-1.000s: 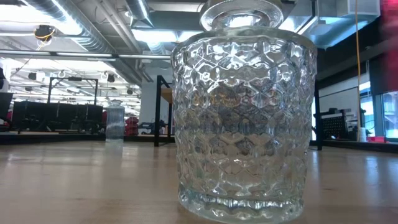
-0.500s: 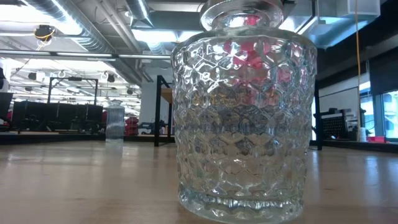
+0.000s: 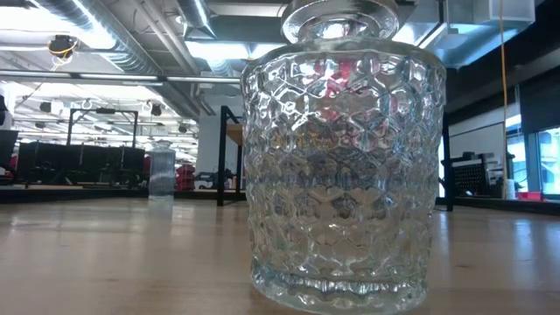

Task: Sort vases onto shelf
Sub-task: Put the red vase on the shelf aligned with the other red vase

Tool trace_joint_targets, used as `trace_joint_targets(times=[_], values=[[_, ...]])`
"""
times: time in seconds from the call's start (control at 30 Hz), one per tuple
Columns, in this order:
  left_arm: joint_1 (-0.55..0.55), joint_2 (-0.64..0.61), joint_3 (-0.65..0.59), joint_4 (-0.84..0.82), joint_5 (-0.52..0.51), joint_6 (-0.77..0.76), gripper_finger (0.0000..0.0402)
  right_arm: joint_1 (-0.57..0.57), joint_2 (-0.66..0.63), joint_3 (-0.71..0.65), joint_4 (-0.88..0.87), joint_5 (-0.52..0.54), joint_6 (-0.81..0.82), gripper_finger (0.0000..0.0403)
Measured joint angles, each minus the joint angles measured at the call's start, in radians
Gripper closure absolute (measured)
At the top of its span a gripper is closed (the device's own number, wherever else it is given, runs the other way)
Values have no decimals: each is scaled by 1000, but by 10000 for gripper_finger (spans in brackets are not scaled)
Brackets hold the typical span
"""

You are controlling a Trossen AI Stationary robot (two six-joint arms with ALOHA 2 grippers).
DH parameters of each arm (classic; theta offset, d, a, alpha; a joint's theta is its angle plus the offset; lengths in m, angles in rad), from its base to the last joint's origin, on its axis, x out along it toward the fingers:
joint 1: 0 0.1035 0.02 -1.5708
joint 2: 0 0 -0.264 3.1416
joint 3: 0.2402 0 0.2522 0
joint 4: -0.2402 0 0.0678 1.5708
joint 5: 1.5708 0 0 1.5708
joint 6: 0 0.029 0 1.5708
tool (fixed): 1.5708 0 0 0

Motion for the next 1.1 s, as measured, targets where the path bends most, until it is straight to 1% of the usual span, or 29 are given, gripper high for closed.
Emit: trace_joint_targets(times=[0.13,0.23,0.47,0.73,0.83,0.93,1.1], values=[[0,0,0,1,0,0,333,-13,78,100,-143,-9,-54,318],[0,0,0,1,-7,0,333,-13,135,150,-190,-8,-67,318],[0,0,0,2,-10,-8,333,-25,238,164,-242,0,-78,318],[0,0,0,1,-2,-34,333,-51,251,165,-196,8,-80,318],[0,0,0,1,-2,-36,333,-73,251,165,-212,-26,-73,315],[0,0,0,0,-2,-37,333,-87,251,165,-209,-50,-29,294],[0,0,0,1,-1,-37,333,-97,251,164,-215,-53,-14,264]])
